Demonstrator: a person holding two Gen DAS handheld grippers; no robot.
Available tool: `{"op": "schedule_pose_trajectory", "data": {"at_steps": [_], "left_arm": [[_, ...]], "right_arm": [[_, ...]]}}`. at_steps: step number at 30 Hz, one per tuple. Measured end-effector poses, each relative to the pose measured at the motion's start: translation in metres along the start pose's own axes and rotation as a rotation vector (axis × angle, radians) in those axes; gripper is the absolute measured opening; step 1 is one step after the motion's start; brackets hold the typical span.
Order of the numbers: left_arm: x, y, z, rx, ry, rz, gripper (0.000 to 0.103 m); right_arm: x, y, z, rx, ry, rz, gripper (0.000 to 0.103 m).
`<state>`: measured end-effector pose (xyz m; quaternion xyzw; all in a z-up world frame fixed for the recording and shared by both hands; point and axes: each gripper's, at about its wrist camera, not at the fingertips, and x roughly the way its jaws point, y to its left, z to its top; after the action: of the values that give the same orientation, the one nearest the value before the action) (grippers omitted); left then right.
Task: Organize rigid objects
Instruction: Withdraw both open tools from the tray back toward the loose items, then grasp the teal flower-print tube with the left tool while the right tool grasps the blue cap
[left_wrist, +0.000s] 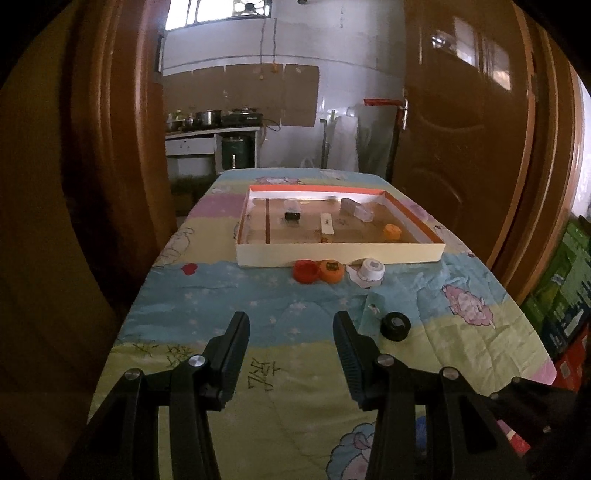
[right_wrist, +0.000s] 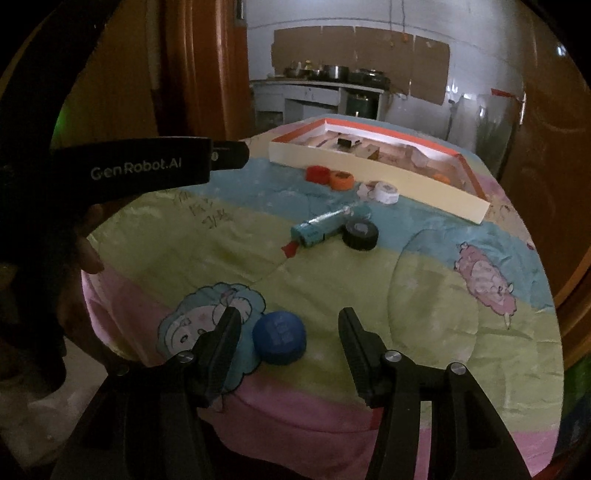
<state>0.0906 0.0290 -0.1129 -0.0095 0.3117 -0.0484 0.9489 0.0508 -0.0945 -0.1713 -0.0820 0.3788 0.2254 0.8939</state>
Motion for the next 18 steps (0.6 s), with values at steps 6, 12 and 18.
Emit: {"op": "schedule_pose_trajectory", "data": {"at_steps": [6,12,18], "left_arm": [[0.013,-0.014,0.000,0.065,0.035,-0.072,0.047],[0.042,-0.039,0.001,0.185,0.131,-0.239,0.047],[0.074,-0.056,-0.004,0.306,0.202,-0.182,0.047]], "right_arm": [[0.004,0.000,-0.002,-0.012,0.000,0.001,0.031],[-0.002,-0.014,-0.003,0.024,-0.028,-0.013,0.031],[-0.006,-0.036,-0.006,0.086,-0.044,-0.013,0.031]]}}
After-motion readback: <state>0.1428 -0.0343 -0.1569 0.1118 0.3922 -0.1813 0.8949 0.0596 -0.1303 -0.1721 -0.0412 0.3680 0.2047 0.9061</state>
